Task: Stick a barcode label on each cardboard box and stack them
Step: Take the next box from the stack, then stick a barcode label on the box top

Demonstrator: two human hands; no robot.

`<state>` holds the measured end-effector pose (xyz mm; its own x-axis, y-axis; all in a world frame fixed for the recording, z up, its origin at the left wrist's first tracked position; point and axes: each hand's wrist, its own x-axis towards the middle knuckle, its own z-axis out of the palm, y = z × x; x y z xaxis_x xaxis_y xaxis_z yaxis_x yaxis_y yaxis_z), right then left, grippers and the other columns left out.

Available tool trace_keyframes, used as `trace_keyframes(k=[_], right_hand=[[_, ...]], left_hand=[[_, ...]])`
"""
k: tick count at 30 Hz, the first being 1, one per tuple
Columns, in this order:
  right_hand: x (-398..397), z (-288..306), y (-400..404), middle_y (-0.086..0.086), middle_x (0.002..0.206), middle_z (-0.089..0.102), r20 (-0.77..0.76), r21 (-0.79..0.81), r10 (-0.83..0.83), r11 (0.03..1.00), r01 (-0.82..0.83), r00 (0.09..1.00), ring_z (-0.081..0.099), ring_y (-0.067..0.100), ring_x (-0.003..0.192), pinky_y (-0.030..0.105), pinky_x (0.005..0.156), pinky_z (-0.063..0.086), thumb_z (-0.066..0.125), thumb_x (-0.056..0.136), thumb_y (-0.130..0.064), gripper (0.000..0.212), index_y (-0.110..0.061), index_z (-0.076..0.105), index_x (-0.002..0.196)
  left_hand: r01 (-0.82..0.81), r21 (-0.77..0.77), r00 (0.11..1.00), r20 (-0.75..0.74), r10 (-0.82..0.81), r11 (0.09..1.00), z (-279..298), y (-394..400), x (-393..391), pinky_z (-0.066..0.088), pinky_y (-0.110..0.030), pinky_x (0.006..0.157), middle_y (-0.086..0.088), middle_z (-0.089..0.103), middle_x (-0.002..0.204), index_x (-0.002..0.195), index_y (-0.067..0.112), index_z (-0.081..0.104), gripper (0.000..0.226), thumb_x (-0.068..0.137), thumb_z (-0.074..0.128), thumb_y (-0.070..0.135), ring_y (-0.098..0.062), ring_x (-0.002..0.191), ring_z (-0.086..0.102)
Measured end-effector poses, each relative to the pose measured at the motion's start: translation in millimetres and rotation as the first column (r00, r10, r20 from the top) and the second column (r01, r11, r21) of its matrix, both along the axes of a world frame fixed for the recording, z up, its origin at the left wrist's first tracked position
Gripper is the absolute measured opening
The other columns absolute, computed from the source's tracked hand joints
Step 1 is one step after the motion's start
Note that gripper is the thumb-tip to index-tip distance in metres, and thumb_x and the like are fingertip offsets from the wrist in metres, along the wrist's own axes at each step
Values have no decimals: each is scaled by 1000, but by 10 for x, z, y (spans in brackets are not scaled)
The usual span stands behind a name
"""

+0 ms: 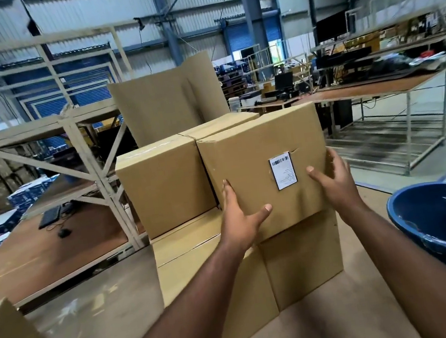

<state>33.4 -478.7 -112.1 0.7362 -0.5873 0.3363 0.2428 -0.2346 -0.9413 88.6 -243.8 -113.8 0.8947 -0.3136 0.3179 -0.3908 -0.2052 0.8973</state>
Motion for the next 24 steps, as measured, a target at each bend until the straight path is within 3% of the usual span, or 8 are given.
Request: trace_keyframes(k=[5,9,11,14,18,20,24], right_hand=[[-831,10,540,-19,163,24,136,-145,-50,987,69,989,30,12,151,52,120,37,66,81,-67,96,-49,16,161],[-1539,22,1139,-27,165,22,113,-231,-28,972,54,993,26,3,151,52,121,34,67,82,-58,90,-58,18,158],[-1863,38,1497,-34,163,20,129,-310,19,951,22,991,22,-11,149,41,122,31,67,84,-53,82,-64,22,151],[-2238,23,2016,-29,166,19,125,-393,108,918,-50,986,16,-26,142,15,113,23,69,83,-48,74,-65,32,145],[-2648,-40,2774,-14,168,28,56,-360,216,915,-182,975,22,-29,137,-4,102,22,67,80,-54,41,-55,60,121],[-2800,-85,3120,-13,167,31,9,-345,259,907,-240,966,29,-16,144,4,105,27,62,76,-63,37,-52,66,111],[-3008,-181,3639,-19,165,28,-150,-398,367,828,-396,918,38,2,147,37,113,40,58,75,-72,47,-50,63,117]], left_hand=[[-11,-107,987,158,28,994,239,528,-850,36,-45,120,20,28,164,146,71,-2,119,69,87,61,-8,147,37],[-99,-230,979,154,137,968,368,1116,-1593,48,-39,111,21,48,151,156,56,10,110,78,86,41,1,129,55],[-161,-278,971,128,203,947,405,1477,-1940,53,-35,104,20,55,144,158,46,19,105,77,86,32,2,121,61],[-258,-299,950,96,298,919,392,2067,-2392,56,-29,98,16,58,142,156,42,27,104,73,89,35,0,117,64],[-369,-267,919,38,392,890,186,2819,-3013,56,-28,96,21,57,143,155,49,28,103,72,88,39,-3,122,62],[-407,-265,907,-1,422,874,70,3138,-3280,55,-24,94,23,58,140,154,49,30,100,75,89,31,-2,122,62],[-520,-269,853,-113,510,811,-171,3706,-3711,56,-31,97,24,61,137,152,50,33,94,77,83,25,-3,120,64]])
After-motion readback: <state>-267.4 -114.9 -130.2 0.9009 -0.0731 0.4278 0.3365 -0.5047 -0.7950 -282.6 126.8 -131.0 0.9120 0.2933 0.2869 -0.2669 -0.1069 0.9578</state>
